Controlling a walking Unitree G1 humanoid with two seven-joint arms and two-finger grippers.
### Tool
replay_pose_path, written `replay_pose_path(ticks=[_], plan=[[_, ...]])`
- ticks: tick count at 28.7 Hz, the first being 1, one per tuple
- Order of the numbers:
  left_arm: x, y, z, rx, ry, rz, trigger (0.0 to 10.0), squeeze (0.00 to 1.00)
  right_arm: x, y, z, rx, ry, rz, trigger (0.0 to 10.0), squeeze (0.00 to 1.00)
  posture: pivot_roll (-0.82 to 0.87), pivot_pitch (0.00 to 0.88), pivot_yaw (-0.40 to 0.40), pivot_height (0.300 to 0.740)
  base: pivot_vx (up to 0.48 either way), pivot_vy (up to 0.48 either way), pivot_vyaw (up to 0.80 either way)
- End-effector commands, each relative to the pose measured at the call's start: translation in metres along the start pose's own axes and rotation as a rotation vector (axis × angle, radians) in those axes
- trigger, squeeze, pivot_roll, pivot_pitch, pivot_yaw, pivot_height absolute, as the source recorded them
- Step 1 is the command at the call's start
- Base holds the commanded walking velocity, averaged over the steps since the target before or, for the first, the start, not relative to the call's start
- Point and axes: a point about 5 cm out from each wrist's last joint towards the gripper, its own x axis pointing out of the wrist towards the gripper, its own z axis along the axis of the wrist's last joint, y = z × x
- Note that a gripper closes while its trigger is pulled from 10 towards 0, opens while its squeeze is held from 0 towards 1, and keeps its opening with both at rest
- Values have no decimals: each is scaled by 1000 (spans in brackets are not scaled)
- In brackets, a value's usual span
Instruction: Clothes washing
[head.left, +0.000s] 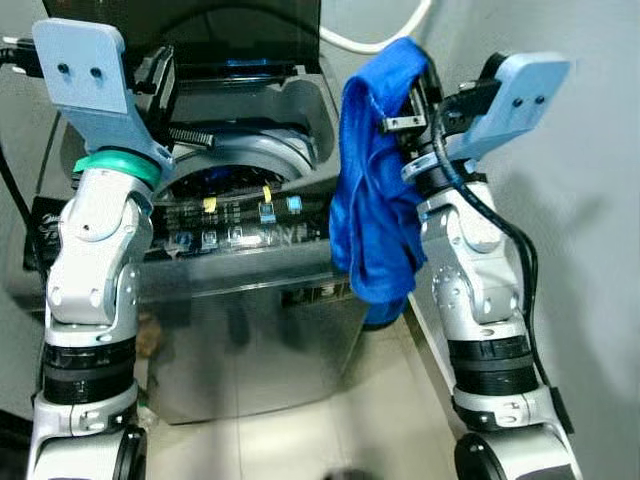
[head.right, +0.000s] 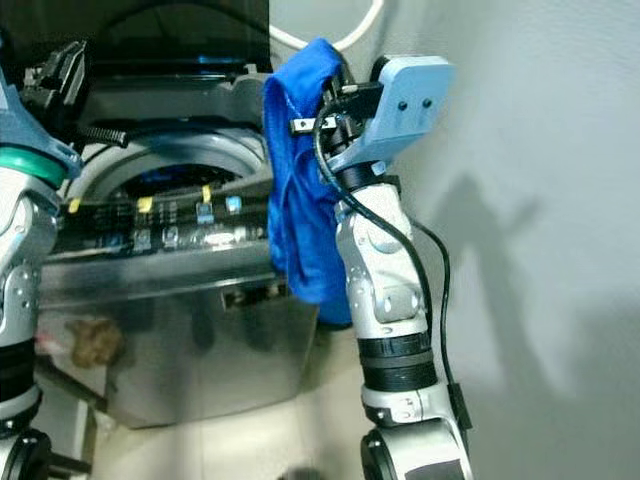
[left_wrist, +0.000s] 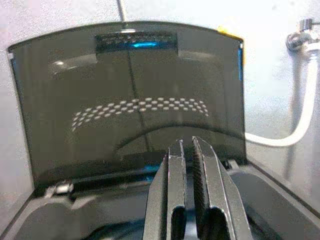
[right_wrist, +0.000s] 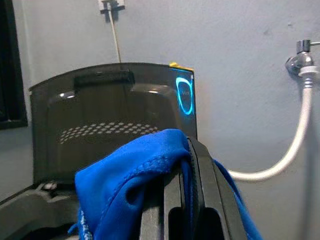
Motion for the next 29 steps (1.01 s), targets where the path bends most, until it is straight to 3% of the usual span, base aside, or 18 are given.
replay_pose_path(ticks=[1, 5, 20, 25, 26, 29], plan=[[0, -4, 1, 8, -2, -15, 10000, 0, 0, -4, 3, -6, -11, -13, 10000, 0, 40, 23, 34, 740, 330, 0, 0], [0, -5, 1, 17, -2, -15, 10000, 0, 0, -4, 3, -7, -9, -16, 10000, 0, 41, 24, 34, 740, 290, 0, 0], [-1, -12, 1, 0, -9, -43, 10000, 0, 0, -3, 4, -7, -9, -3, 10000, 0, 39, 25, 32, 740, 0, 0, 0], [-3, -17, 4, 50, -35, -72, 10000, 0, -3, 12, 1, 22, 22, 130, 10000, 0, 39, 25, 31, 740, 0, 0, 0], [-4, -18, 4, 100, -50, -70, 10000, 0, -4, 21, 1, 46, 30, 191, 10000, 0, 38, 26, 32, 740, 0, 0, 0], [-4, -18, 4, 100, -50, -70, 10000, 0, -4, 21, 1, 46, 30, 191, 10000, 0, 38, 26, 32, 740, 0, 0, 0]])
